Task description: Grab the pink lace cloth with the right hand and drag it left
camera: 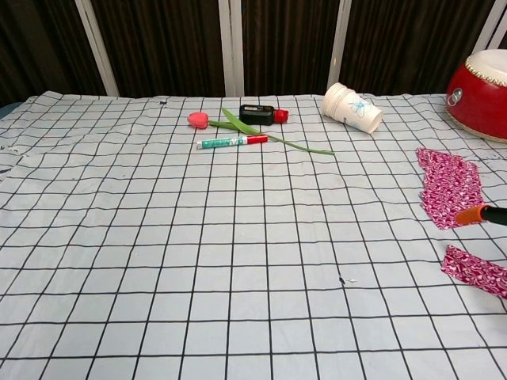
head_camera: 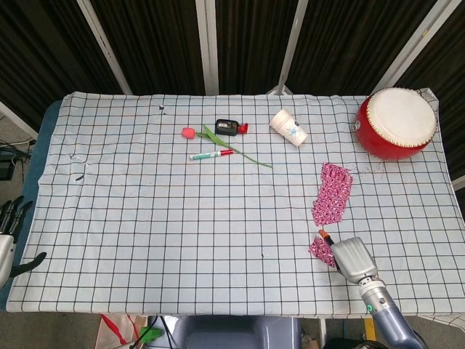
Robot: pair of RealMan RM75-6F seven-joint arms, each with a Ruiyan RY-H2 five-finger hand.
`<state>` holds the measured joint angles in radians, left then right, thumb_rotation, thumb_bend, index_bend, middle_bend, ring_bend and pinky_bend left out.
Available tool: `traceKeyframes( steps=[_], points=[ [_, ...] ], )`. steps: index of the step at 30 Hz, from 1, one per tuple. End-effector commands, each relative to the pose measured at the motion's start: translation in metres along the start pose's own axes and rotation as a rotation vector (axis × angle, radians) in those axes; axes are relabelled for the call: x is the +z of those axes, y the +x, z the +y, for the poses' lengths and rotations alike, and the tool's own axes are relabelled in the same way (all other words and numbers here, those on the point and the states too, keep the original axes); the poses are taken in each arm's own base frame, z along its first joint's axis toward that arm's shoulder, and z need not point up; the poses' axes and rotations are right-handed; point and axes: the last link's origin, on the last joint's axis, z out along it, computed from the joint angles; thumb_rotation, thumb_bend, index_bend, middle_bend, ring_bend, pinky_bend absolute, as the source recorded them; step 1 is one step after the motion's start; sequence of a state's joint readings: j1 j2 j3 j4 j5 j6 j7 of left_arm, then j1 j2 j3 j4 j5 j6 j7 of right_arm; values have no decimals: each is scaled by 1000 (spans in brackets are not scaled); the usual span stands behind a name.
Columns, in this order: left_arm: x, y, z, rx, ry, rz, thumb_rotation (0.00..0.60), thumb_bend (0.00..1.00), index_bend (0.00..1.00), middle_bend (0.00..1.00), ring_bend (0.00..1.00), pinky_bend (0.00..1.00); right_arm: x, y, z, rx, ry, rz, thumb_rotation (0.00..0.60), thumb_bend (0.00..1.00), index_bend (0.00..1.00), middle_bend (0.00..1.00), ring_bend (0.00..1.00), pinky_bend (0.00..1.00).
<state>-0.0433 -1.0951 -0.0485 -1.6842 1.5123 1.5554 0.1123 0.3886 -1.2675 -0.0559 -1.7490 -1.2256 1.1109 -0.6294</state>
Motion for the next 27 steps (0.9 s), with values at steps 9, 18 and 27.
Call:
traceKeyframes(
  steps=[9,18,27],
  points=[
    [0,0,-1,3,4,0,600,246,97,0,0,12,39,-8,11,-9,-41,-87,600,863,155,810,790,619],
    [1,-1,0,9,8,0,600,246,97,0,0,12,52,-1,13,11,-57,-65,600,863,155,810,790,619],
    [1,-2,0,14,7,-6,600,246,97,0,0,12,57,-5,13,-4,-58,-88,600,863,155,810,790,619]
  ],
)
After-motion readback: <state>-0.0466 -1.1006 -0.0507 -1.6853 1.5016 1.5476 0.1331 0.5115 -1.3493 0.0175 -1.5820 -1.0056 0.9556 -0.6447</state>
